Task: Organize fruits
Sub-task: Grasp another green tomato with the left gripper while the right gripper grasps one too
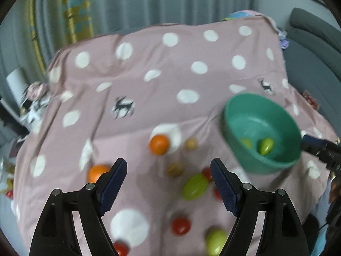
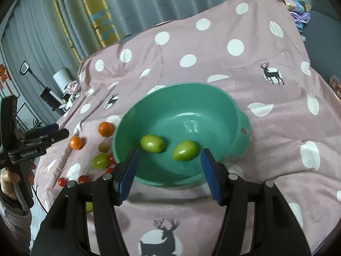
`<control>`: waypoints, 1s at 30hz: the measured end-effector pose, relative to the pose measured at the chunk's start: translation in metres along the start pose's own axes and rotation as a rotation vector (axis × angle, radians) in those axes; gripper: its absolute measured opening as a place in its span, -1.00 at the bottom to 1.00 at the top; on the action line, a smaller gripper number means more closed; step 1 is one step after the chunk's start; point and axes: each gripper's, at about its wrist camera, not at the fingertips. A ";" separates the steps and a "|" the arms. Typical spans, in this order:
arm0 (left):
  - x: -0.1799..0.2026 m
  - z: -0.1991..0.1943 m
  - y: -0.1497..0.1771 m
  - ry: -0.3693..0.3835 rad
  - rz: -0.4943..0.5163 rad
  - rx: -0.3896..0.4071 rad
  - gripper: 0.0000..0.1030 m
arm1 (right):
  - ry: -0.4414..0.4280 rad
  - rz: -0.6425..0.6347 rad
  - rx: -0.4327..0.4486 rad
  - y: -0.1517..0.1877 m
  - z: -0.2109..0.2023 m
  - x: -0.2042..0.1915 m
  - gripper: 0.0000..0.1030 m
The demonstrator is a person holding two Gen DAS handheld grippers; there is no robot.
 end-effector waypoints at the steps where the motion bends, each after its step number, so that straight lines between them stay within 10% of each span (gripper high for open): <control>1: -0.003 -0.002 0.006 -0.002 -0.007 -0.007 0.56 | -0.005 -0.008 -0.001 0.000 -0.001 -0.004 0.19; 18: 0.031 0.014 0.087 0.196 0.035 -0.208 0.55 | -0.155 -0.165 -0.104 0.026 0.005 -0.077 0.20; 30: 0.045 0.031 0.098 0.231 0.072 -0.236 -0.30 | -0.205 -0.195 -0.181 0.038 0.025 -0.099 0.20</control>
Point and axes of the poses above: each gripper's, at about its wrist camera, not at the fingertips, and z roughly the way its jaws point, x to its right, y to its underside, and after that the axes turned 2 degrees about y, right-handed
